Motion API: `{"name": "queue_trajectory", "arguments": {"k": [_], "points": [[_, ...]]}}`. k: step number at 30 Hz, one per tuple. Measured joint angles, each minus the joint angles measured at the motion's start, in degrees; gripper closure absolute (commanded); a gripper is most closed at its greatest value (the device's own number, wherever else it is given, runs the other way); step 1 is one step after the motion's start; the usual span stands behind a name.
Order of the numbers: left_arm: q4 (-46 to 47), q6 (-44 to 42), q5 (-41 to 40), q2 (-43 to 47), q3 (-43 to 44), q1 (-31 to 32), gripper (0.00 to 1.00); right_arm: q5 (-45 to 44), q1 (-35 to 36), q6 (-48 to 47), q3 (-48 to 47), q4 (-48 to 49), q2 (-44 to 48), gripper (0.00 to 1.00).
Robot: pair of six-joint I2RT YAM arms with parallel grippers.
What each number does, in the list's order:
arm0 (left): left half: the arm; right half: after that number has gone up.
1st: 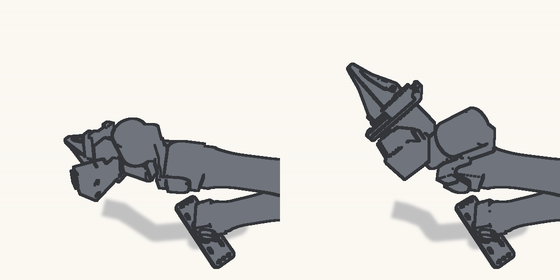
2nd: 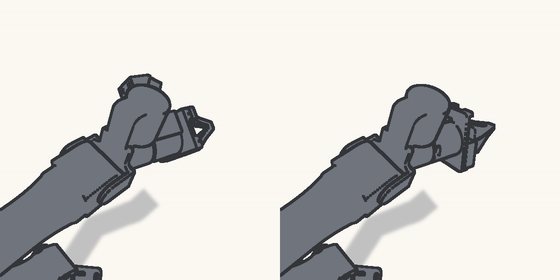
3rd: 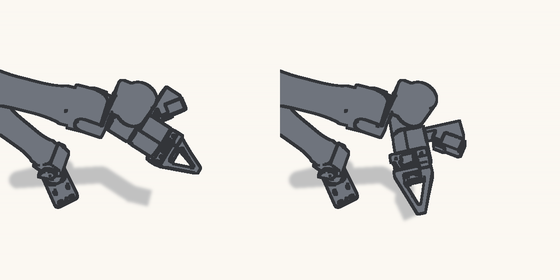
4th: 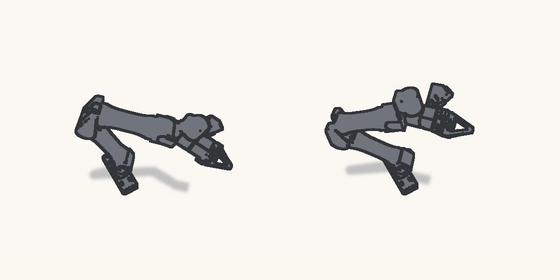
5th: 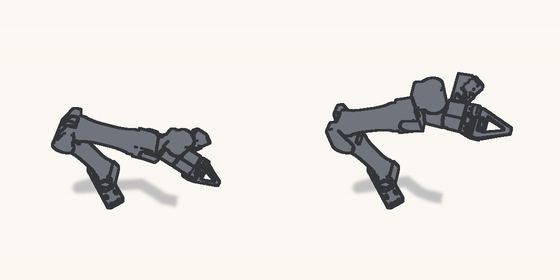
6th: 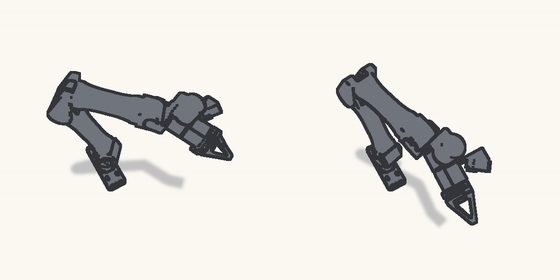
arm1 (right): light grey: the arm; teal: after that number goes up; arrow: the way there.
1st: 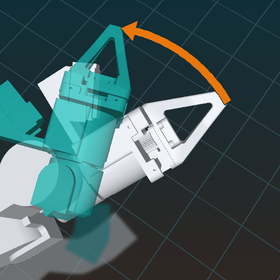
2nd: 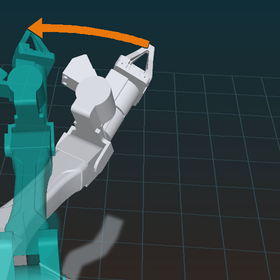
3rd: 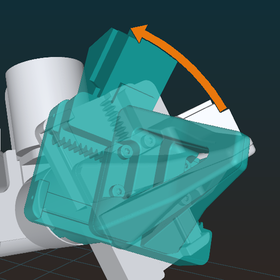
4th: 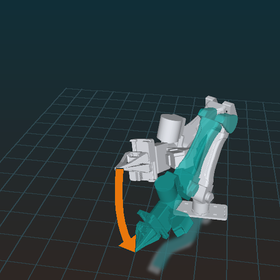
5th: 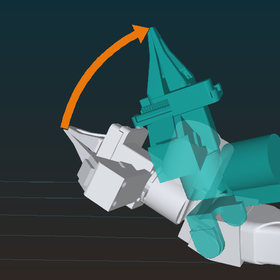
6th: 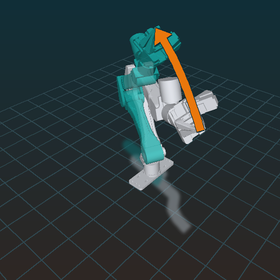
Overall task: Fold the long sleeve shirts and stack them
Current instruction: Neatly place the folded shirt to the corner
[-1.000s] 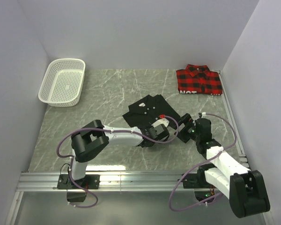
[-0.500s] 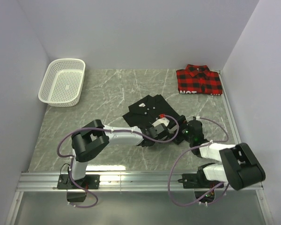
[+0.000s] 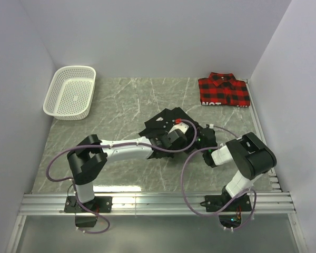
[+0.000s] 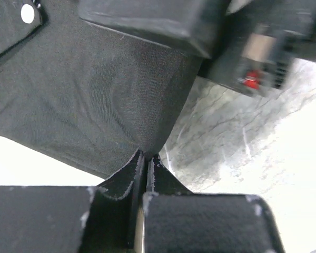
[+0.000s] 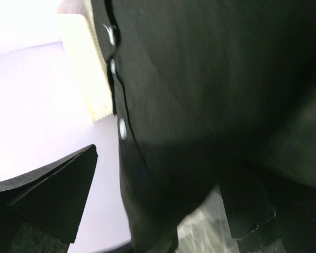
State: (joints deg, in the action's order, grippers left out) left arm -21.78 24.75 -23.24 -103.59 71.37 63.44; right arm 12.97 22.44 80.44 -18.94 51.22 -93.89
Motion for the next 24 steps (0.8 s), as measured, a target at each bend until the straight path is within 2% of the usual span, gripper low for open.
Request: {"name": "queue_trajectory", "arguments": {"k": [5, 8, 9, 11, 12, 14, 15, 18, 22, 24], "points": [[0.4, 1.0, 2.0, 0.4, -0.2, -0.4, 0.91, -0.2, 0.1, 0.4, -3.5, 2.0, -4.5, 0.06], [0.6, 1.7, 2.9, 0.4, -0.9, -0.4, 0.86, -0.2, 0.1, -0.1, -5.1, 2.2, -6.2, 0.16], [0.6, 1.9, 3.0, 0.4, -0.9, -0.4, 0.78, -0.2, 0.2, -0.1, -5.5, 2.3, -6.7, 0.24], [0.7, 2.2, 3.4, 0.4, -1.1, -0.4, 0.70, -0.4, 0.2, -0.9, -6.0, 2.3, -7.7, 0.38], [0.8, 2.6, 3.8, 0.4, -1.1, -0.4, 0.62, -0.6, 0.2, -1.1, -6.1, 2.1, -8.2, 0.55], [0.9, 3.1, 4.5, 0.5, -1.2, -0.7, 0.51, -1.0, 0.2, -1.9, -6.2, 1.9, -9.0, 0.72], [0.9, 3.4, 5.1, 0.6, -1.4, -0.9, 0.40, -1.3, 0.2, -2.2, -6.2, 1.8, -9.4, 0.85], [0.8, 4.5, 6.3, 1.9, -2.4, -2.2, 0.25, -1.4, 0.2, -3.2, -6.4, 1.5, -10.3, 1.00], [-0.2, 6.4, 8.9, 7.0, -4.8, -6.5, 0.15, -1.3, 0.0, -5.2, -8.0, 0.0, -10.5, 1.00], [-1.0, 7.6, 11.2, 11.3, -6.3, -11.2, 0.12, -1.2, -0.2, -6.9, -9.3, -1.7, -10.4, 1.00]]}}
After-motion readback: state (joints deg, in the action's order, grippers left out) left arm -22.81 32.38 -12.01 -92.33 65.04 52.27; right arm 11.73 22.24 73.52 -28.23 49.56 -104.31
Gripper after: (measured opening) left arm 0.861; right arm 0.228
